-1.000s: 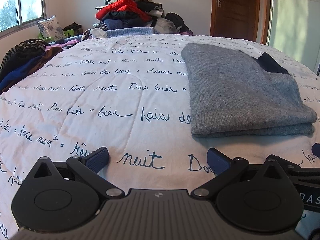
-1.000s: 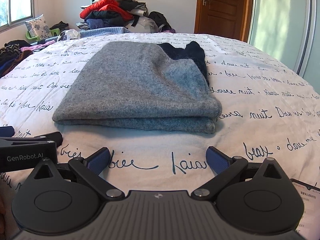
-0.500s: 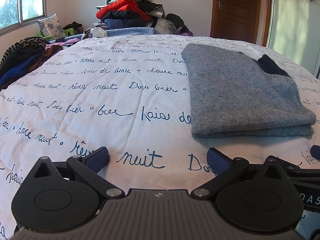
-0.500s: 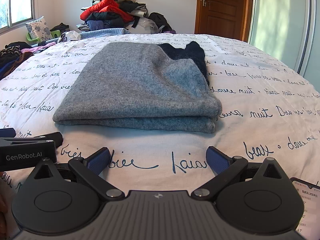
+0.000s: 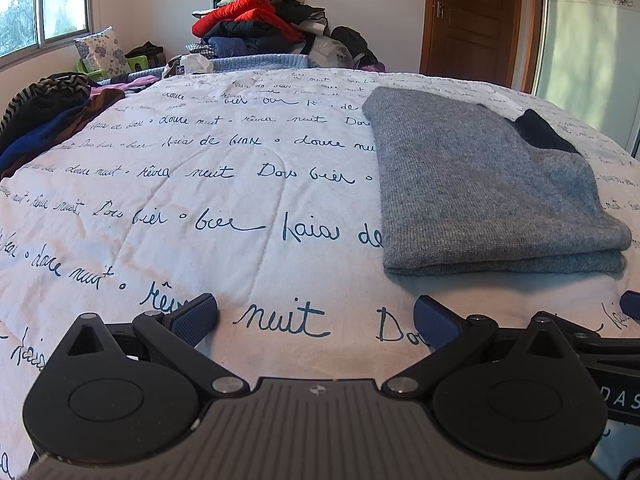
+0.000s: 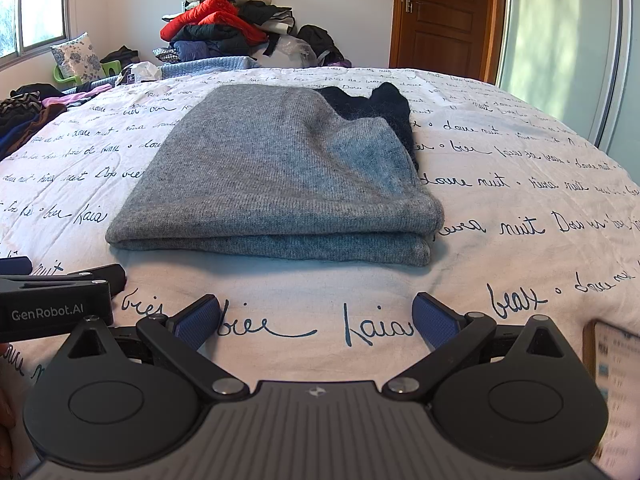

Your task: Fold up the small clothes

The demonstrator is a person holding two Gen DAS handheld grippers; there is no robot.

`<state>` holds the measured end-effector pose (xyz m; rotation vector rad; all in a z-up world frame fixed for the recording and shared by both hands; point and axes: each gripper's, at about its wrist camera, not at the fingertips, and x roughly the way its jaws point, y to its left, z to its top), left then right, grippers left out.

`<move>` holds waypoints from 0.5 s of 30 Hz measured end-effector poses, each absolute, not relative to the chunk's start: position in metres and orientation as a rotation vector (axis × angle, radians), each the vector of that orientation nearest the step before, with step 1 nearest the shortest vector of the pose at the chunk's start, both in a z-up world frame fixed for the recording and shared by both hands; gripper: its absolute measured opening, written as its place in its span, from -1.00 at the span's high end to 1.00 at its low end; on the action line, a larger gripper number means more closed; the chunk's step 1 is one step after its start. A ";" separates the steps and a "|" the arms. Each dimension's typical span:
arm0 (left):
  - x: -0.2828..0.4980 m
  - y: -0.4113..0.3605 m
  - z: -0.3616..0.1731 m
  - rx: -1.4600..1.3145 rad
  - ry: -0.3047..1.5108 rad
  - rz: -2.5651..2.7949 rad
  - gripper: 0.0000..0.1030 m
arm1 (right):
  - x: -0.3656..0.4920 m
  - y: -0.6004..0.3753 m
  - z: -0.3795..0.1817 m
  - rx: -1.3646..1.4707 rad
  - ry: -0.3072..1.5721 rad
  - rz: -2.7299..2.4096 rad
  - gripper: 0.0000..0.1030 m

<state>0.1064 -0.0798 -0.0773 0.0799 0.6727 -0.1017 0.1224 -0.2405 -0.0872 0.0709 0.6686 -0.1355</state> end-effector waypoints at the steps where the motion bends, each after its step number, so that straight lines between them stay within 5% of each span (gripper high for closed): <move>1: 0.106 -0.080 -0.077 0.080 0.673 -0.102 -1.00 | 0.122 -0.241 -0.087 0.071 0.669 -0.135 -1.00; 15: 0.106 -0.079 -0.077 0.072 0.672 -0.103 -1.00 | 0.122 -0.241 -0.087 0.071 0.668 -0.135 -1.00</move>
